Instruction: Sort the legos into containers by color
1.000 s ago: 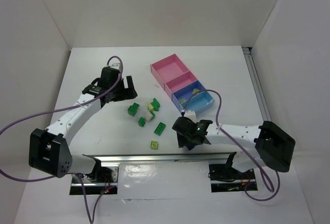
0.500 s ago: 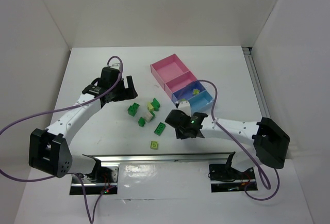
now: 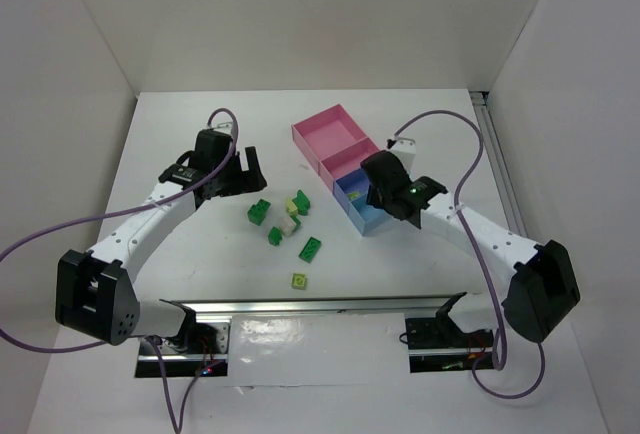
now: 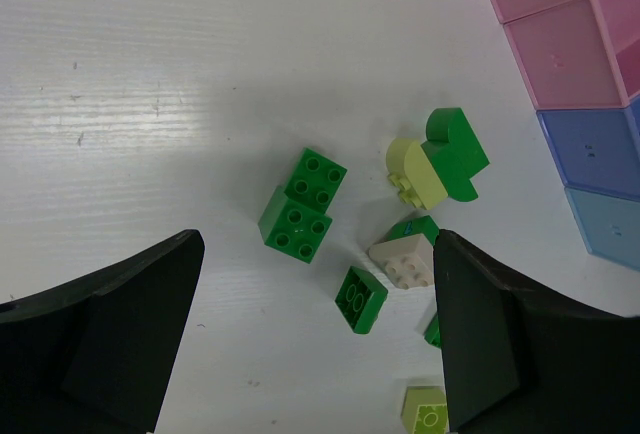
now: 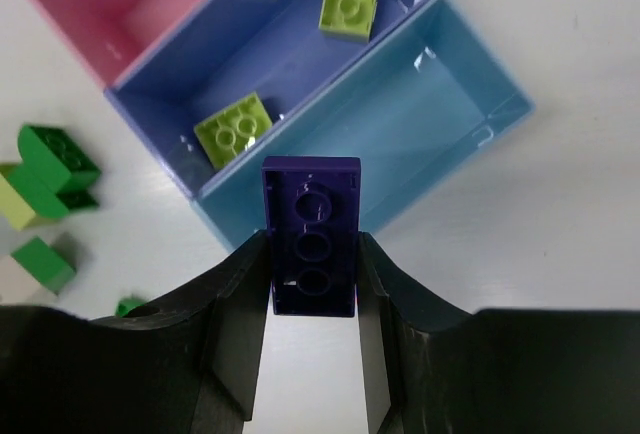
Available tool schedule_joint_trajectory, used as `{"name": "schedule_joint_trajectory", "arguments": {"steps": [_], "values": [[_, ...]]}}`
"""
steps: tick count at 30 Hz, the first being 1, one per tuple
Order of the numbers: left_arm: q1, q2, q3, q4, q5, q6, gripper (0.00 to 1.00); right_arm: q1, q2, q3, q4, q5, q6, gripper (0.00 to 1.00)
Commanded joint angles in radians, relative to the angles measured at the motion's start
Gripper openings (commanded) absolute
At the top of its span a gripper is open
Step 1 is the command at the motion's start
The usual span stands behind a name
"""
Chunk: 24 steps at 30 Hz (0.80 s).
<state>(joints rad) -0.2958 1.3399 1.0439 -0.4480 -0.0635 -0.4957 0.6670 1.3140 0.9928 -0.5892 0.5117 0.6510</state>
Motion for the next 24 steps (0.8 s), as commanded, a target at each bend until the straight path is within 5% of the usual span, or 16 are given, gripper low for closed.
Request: {"name": "schedule_joint_trajectory", "arguments": {"steps": [1,5,10,17,20,24], "values": [[0.006,-0.021,0.021,0.008,0.002,0.023,0.98,-0.069,-0.004,0.014,0.144,-0.051,-0.045,0.35],[0.006,-0.030,0.021,0.008,0.002,0.023,0.98,-0.126,0.019,0.014,0.212,-0.110,-0.074,0.70],[0.006,-0.030,0.021,0.008,-0.007,0.023,0.98,-0.126,0.024,0.023,0.192,-0.110,-0.074,0.70],[0.006,-0.021,0.021,0.008,-0.007,0.023,0.98,-0.066,-0.039,-0.032,0.215,-0.111,-0.085,0.49],[0.006,-0.021,0.021,0.008,-0.007,0.023,0.98,0.015,-0.038,-0.057,0.278,-0.206,-0.169,0.47],[0.006,-0.012,0.021,0.008,-0.030,0.014,0.98,0.149,0.074,-0.033,0.249,-0.283,-0.214,0.70]]}}
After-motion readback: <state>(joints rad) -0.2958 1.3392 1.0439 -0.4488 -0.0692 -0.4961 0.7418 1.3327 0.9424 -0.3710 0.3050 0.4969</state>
